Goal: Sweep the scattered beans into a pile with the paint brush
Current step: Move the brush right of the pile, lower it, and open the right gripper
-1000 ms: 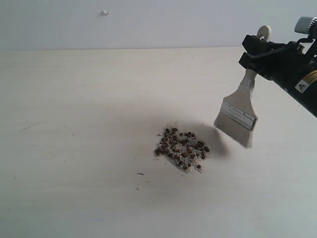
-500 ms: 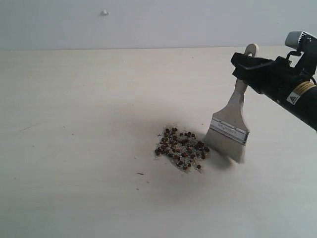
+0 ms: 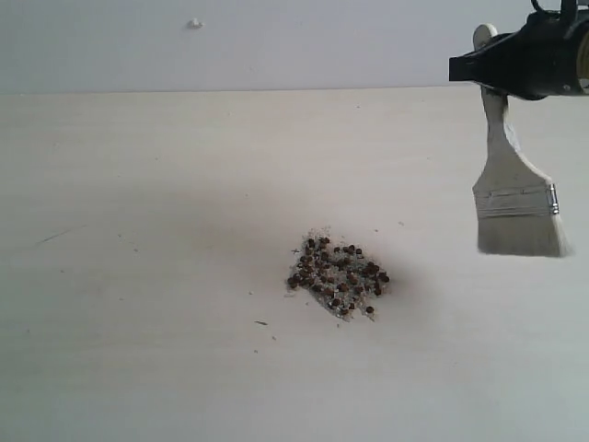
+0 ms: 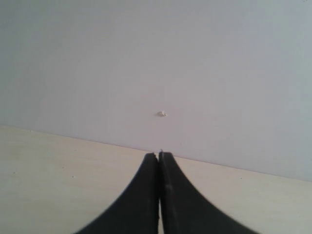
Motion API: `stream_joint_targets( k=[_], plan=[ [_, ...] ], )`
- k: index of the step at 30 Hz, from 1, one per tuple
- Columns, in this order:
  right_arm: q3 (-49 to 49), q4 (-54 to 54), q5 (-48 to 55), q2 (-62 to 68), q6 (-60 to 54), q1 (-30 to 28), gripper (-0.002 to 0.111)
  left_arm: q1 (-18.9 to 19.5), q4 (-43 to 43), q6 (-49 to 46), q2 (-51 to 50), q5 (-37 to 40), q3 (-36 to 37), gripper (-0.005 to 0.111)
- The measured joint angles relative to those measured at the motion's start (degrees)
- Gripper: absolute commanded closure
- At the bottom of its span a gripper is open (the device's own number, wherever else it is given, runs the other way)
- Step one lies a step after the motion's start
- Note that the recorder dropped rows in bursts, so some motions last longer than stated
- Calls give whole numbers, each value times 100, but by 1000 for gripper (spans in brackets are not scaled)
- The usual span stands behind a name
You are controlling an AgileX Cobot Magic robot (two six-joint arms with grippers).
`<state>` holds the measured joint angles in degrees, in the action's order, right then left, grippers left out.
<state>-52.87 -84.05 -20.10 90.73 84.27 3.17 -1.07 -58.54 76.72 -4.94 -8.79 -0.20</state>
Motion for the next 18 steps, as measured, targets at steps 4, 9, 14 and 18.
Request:
stream_joint_targets(
  k=[4, 9, 14, 18],
  plan=[
    [-772, -1409, -1990, 363, 2096, -363, 108, 0, 0, 0, 0, 0, 0, 107],
    [-898, -1546, -2900, 915, 2736, -637, 108, 0, 0, 0, 0, 0, 0, 107],
    [-898, -1607, -3593, 1776, 2823, -715, 108, 0, 0, 0, 0, 0, 0, 107],
    [-898, -1620, -3622, 2355, 2836, -715, 108, 0, 0, 0, 0, 0, 0, 107]
  ],
)
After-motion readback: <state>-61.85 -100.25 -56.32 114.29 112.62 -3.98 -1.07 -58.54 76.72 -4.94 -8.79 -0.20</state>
